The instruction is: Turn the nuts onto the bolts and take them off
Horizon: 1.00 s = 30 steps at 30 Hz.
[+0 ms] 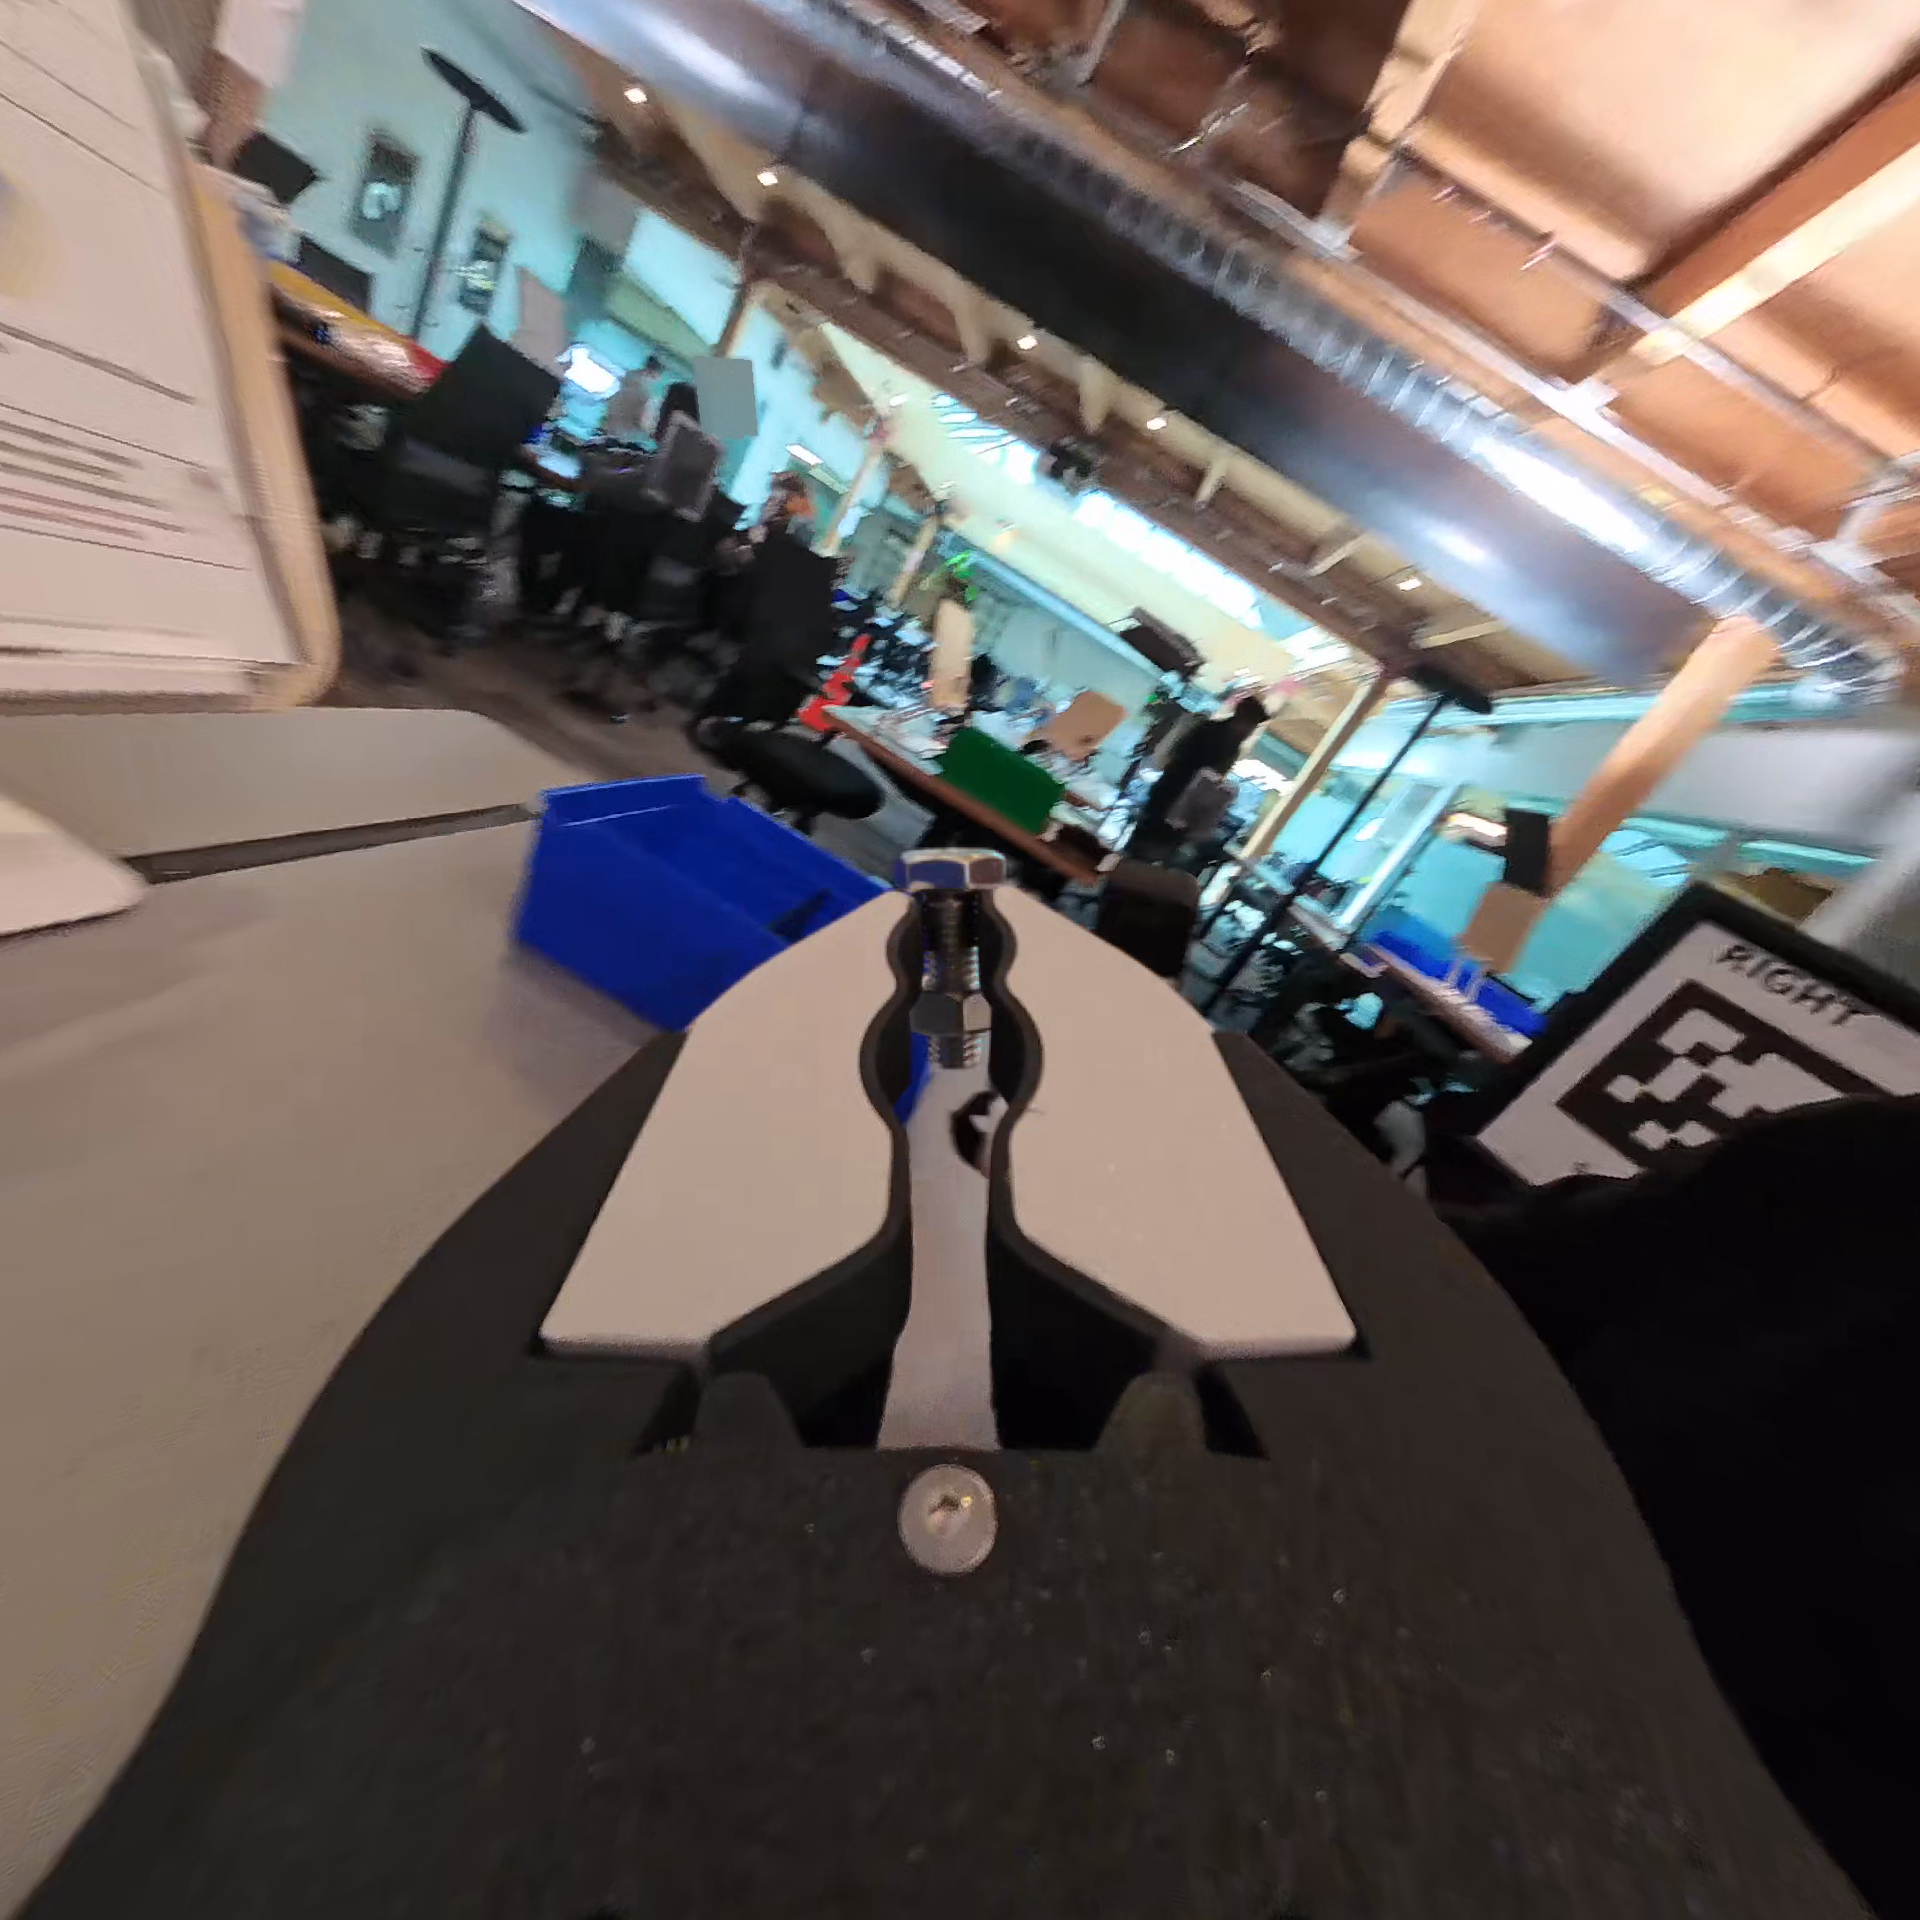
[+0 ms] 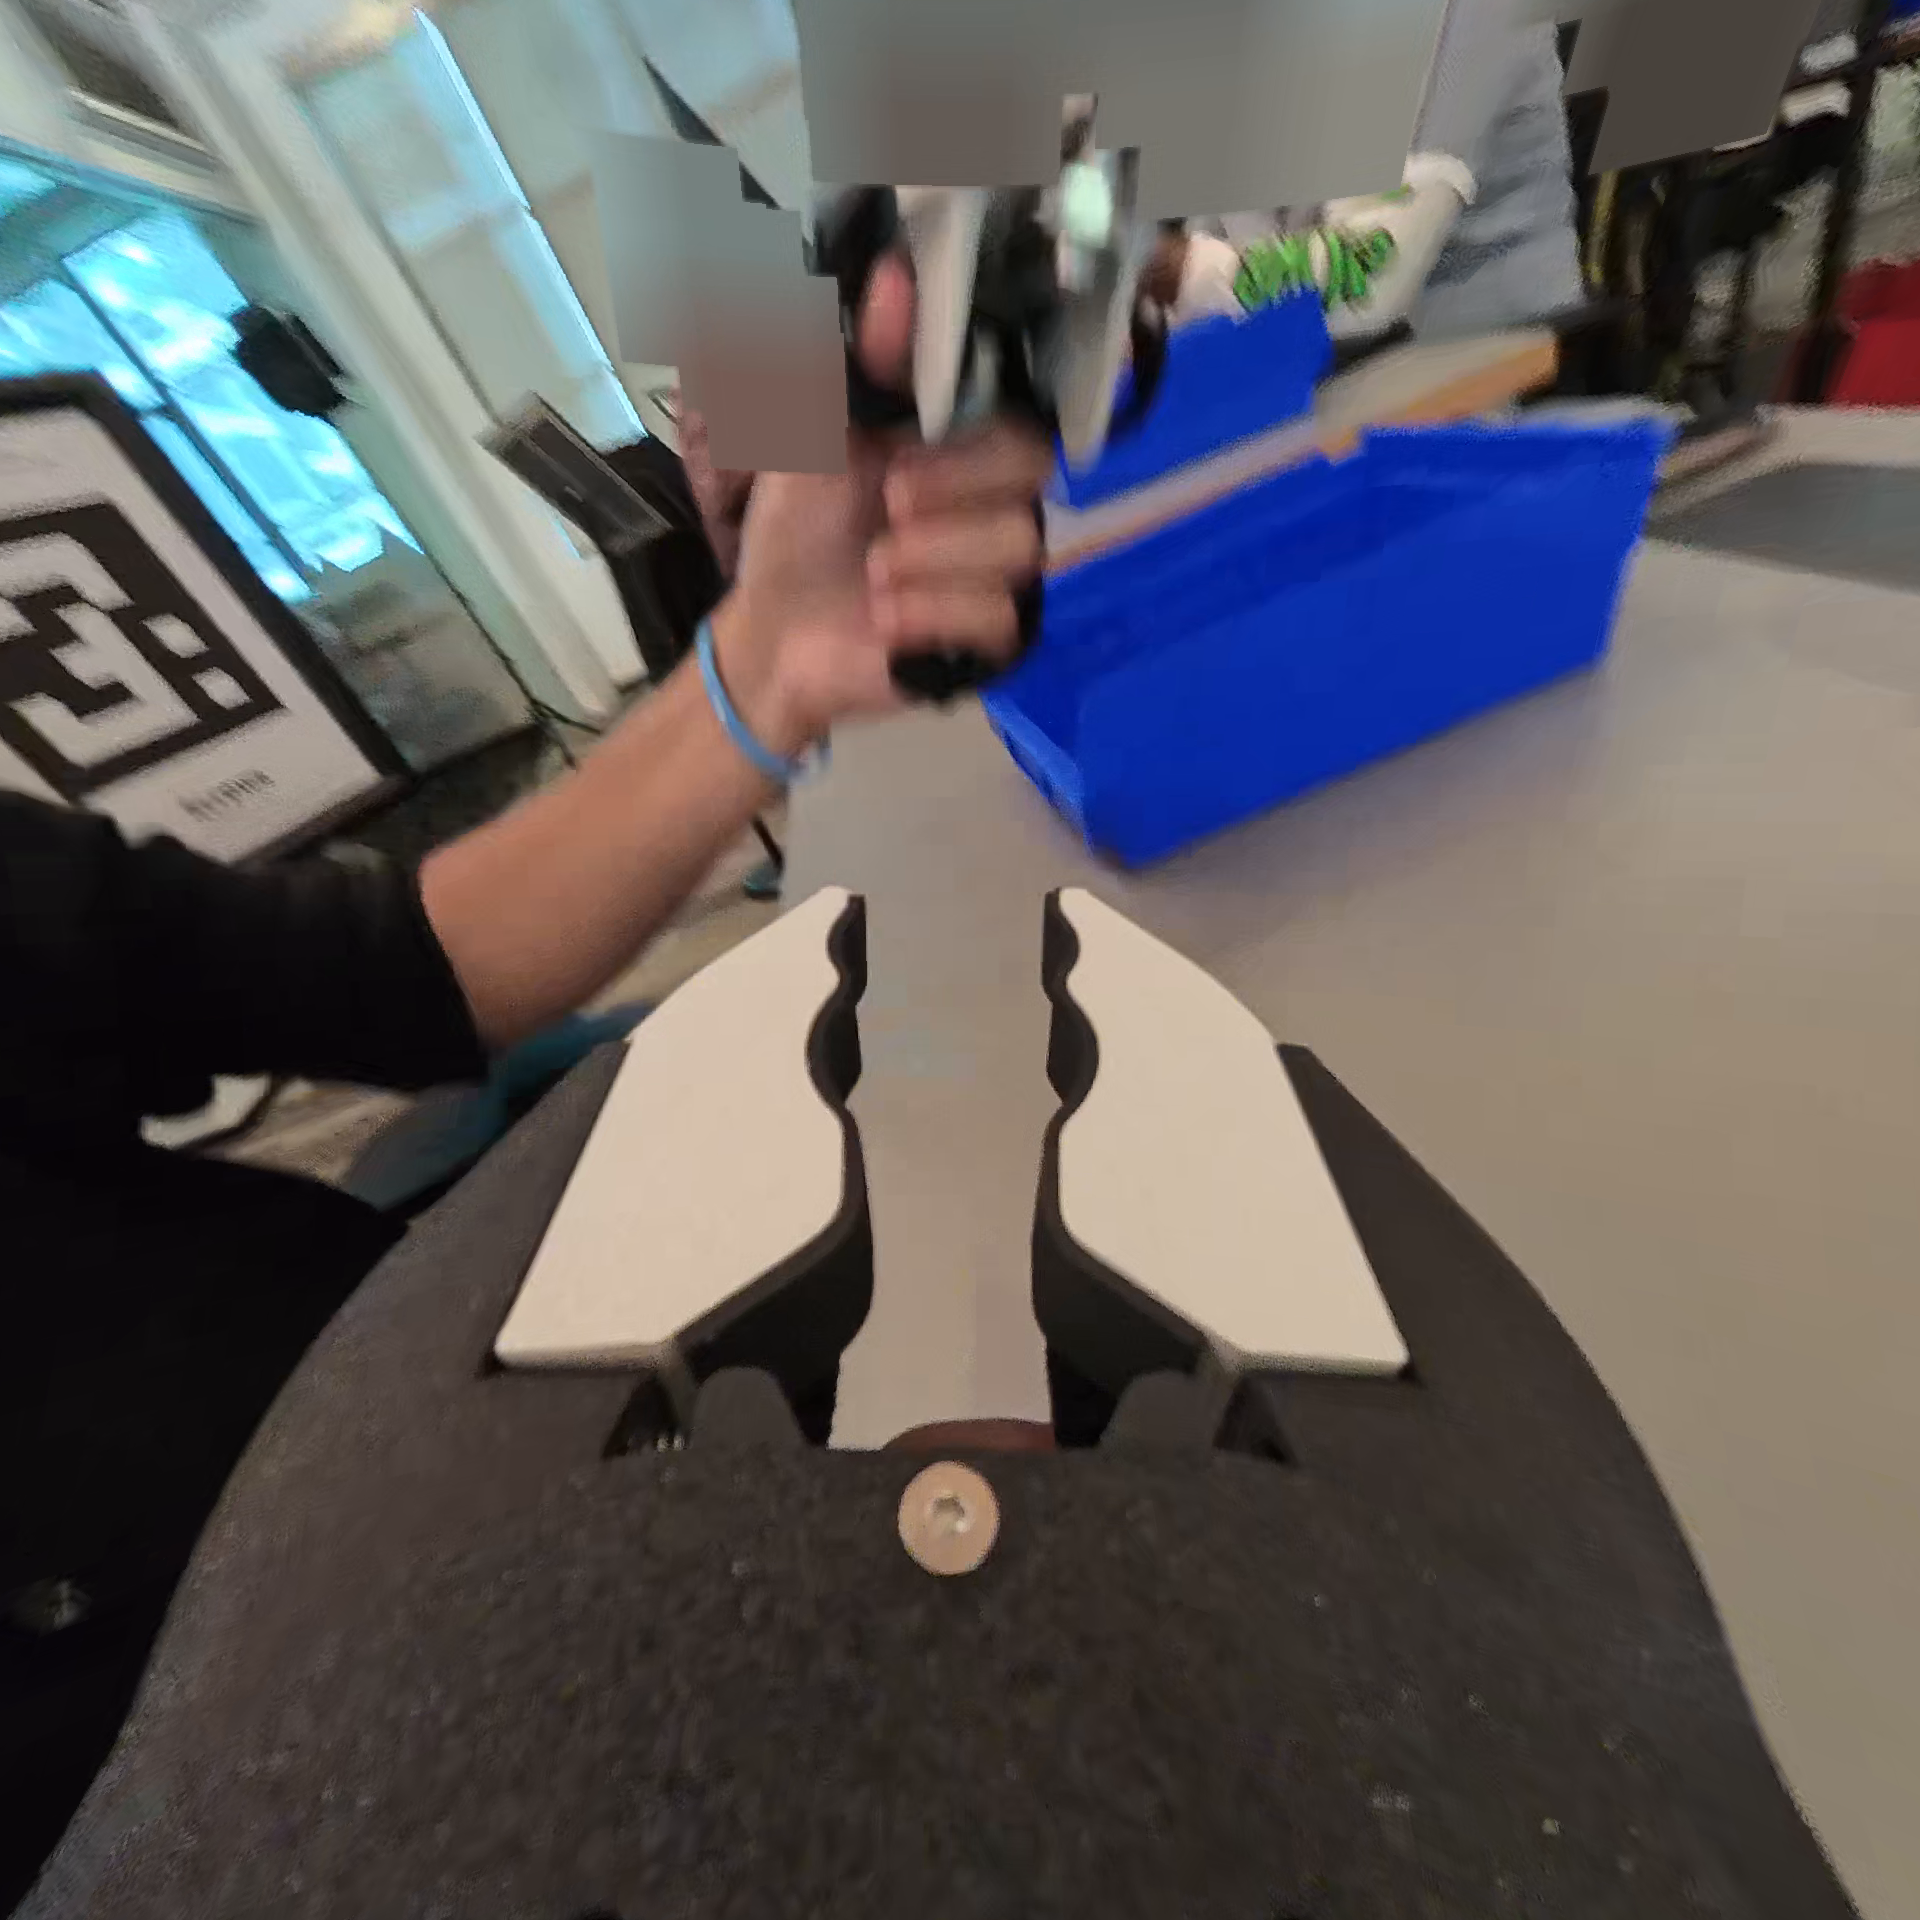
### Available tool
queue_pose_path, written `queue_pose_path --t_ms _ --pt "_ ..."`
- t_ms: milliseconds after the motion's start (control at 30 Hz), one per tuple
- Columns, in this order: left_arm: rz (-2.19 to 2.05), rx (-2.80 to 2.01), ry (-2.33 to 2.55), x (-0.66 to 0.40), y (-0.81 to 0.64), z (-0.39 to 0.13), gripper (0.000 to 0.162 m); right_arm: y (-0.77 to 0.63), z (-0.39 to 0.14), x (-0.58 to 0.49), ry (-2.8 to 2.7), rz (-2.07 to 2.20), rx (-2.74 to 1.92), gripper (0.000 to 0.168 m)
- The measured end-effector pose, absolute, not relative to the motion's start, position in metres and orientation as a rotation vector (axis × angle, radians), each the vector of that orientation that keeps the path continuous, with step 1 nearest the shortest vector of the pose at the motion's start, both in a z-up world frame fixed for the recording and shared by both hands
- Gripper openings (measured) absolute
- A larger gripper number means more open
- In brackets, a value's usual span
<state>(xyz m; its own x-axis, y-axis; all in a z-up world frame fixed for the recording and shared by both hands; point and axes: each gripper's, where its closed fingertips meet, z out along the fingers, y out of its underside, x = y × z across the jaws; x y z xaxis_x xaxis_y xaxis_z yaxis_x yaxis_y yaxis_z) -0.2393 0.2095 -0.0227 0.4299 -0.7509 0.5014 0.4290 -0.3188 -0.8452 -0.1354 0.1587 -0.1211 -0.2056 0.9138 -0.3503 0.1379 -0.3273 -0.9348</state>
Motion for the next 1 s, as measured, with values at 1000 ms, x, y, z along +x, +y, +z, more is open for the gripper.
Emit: queue_pose_path --t_ms 1000 --pt "-1.387 -1.592 0.472 -0.133 0.196 -0.095 0.022 0.172 -0.118 -0.153 -1.234 1.862 -1.471 0.008"
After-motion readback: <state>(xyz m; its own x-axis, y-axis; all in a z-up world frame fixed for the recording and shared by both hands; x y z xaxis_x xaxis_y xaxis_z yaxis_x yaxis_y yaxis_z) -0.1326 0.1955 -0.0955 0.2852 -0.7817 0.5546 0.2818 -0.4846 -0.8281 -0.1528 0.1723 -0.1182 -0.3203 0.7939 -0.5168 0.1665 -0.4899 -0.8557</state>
